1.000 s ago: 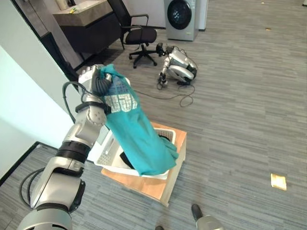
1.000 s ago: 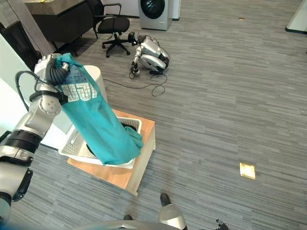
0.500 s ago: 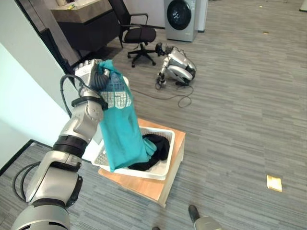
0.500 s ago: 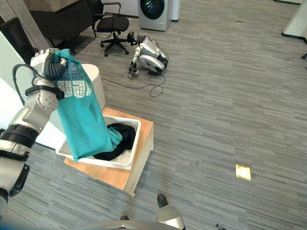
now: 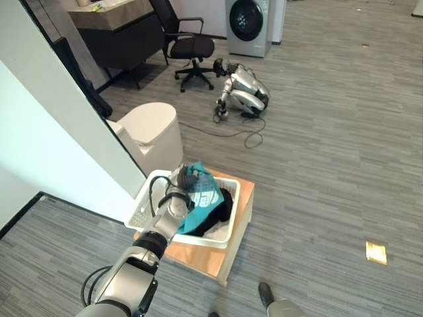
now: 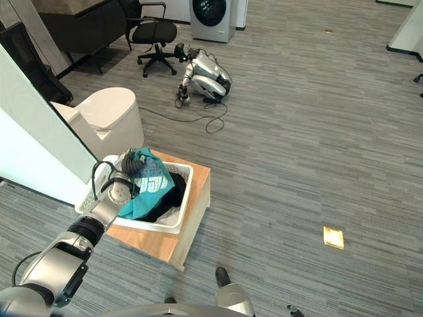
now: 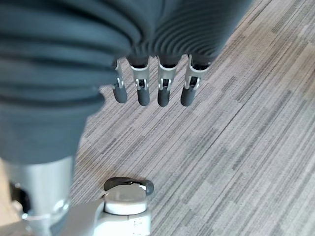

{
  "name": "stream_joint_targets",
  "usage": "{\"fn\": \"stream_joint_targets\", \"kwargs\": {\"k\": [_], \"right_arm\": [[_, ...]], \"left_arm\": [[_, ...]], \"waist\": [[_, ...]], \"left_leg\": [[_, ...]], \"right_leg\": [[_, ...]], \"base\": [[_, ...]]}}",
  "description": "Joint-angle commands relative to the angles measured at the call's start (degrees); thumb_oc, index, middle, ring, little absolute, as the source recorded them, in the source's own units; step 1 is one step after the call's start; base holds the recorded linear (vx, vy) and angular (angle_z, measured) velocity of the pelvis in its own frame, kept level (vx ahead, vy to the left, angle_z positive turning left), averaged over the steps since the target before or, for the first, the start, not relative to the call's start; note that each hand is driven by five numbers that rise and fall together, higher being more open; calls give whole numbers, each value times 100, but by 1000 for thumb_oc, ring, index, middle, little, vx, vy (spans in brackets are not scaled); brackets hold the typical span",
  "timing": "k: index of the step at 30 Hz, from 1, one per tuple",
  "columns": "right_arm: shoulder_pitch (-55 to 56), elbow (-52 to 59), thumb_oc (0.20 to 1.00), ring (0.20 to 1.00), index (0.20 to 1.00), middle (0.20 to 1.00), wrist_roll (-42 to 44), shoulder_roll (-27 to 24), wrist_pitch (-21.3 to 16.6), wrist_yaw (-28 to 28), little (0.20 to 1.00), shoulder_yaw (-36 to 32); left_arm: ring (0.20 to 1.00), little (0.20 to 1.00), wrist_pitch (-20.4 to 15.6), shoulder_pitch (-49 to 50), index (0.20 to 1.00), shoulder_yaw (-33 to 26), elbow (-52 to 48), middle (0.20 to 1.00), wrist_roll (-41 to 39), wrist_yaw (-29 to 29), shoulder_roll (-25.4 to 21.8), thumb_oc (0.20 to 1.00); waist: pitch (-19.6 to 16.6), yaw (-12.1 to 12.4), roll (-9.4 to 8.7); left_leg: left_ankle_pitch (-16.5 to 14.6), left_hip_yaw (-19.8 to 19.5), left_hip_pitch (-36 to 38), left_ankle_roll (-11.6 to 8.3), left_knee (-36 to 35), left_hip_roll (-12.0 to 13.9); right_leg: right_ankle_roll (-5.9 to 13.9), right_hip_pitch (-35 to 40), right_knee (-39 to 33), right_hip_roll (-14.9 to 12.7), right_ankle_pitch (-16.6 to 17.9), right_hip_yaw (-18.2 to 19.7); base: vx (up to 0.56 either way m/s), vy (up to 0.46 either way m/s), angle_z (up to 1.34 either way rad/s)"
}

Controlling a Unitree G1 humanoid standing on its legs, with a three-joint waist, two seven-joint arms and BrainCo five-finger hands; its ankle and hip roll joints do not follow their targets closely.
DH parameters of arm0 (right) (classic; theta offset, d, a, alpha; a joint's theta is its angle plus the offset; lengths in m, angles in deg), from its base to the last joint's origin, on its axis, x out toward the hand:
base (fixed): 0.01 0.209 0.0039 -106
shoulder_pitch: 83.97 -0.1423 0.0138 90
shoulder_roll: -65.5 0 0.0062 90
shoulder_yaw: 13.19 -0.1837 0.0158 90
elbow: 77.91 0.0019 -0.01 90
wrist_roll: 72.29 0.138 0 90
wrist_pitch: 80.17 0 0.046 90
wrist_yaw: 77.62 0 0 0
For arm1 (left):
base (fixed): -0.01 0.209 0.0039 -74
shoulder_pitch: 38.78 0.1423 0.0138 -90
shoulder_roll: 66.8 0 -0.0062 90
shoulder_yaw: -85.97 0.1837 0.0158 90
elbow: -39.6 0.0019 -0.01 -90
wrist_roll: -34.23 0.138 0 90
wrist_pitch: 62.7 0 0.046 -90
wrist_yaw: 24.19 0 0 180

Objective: Pick up bed clothes into laundry basket.

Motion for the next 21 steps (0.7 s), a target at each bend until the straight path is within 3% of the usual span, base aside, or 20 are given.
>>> {"fn": "stream_joint_targets", "kwargs": {"k": [1,2,3,4,5,13,18,21], "right_arm": [[-306,-127,1000,1000,1000,1000,321,141,-76,-154,1000,199],[-375,-65,1000,1000,1000,1000,308,274,-68,-199,1000,314],[-373,-82,1000,1000,1000,1000,295,373,-57,-239,1000,343],[-373,-83,1000,1000,1000,1000,295,372,-58,-239,1000,340],[-362,-140,1000,1000,1000,1000,288,386,-59,-255,1000,354],[-295,-269,1000,1000,1000,1000,213,374,-84,-276,1000,401],[-344,-199,1000,1000,1000,1000,212,373,-102,-270,1000,439],[-548,202,1000,1000,1000,1000,298,277,-129,-351,1000,377]], "left_arm": [[200,200,-88,-852,200,-26,427,200,-100,-131,-109,200],[291,291,-57,-798,291,2,520,291,-84,-170,-48,291],[677,677,-3,-818,677,13,662,677,-143,-239,69,677],[931,931,-8,-825,931,17,673,931,-145,-242,75,931],[1000,1000,0,-885,1000,38,871,1000,-185,-262,164,1000],[1000,1000,-165,-1067,1000,119,690,1000,-332,-349,73,1000],[1000,1000,-159,-1178,1000,219,181,1000,-56,-490,-139,1000],[1000,1000,-272,-1222,1000,-70,-644,1000,-302,-715,-309,1000]], "waist": [[240,99,37],[228,135,49],[190,123,62],[191,125,64],[166,91,64],[89,17,94],[63,27,105],[29,87,112]], "left_leg": [[-2,202,-57,-253,71,359],[-1,177,-63,-253,71,361],[-11,171,-37,-252,71,367],[-12,170,-36,-252,71,367],[-20,177,-13,-255,71,373],[-45,207,107,-274,71,407],[-56,212,137,-277,71,420],[-55,212,162,-272,71,430]], "right_leg": [[434,35,129,-273,-207,-189],[428,38,129,-276,-221,-215],[431,63,123,-272,-238,-217],[431,65,123,-272,-238,-217],[426,81,121,-263,-252,-213],[421,180,105,-235,-290,-202],[428,225,105,-232,-304,-213],[439,239,115,-239,-299,-216]], "base": [[0,0,0],[38,-23,3],[37,-22,3],[58,-21,7],[45,-13,2],[30,-13,-1],[0,0,0],[-6,-10,-4]]}}
